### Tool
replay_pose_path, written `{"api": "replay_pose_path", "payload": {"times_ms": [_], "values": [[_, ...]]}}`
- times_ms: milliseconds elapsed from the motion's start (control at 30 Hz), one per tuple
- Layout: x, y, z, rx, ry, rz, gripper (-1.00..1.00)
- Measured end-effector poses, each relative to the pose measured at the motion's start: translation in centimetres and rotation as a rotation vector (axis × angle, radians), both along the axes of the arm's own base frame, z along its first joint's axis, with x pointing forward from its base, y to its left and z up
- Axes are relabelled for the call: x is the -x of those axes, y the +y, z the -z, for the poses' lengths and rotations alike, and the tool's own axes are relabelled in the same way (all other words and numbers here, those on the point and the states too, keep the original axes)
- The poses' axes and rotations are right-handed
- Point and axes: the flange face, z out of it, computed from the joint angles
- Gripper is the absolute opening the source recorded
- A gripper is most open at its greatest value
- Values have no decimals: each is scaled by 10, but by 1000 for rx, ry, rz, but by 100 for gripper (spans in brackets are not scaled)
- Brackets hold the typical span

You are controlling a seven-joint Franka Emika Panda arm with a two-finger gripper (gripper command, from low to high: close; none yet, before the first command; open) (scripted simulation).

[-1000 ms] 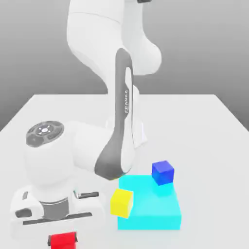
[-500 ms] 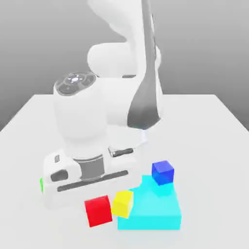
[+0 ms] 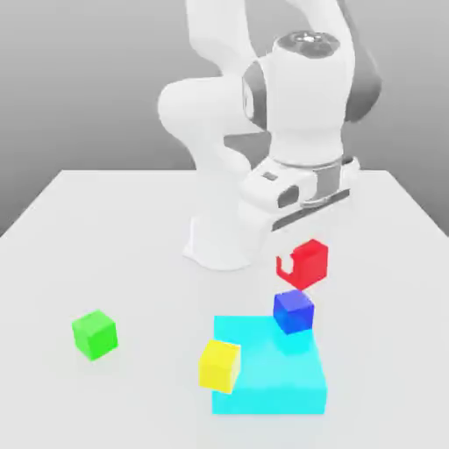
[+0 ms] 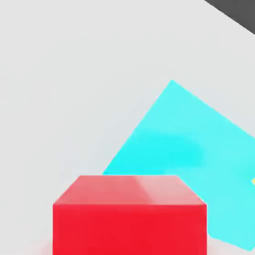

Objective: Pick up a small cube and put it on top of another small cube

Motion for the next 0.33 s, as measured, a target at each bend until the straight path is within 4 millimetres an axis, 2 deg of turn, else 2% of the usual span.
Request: {"api": "replay_pose_path", "payload": {"times_ms": [67,233,267,333], "values": [[7,1,14,13,-11,-7,-100],[10,1,62,18,-15,-9,-100],[10,0,67,18,-15,-9,100],[10,0,67,18,-15,-9,100]]}}
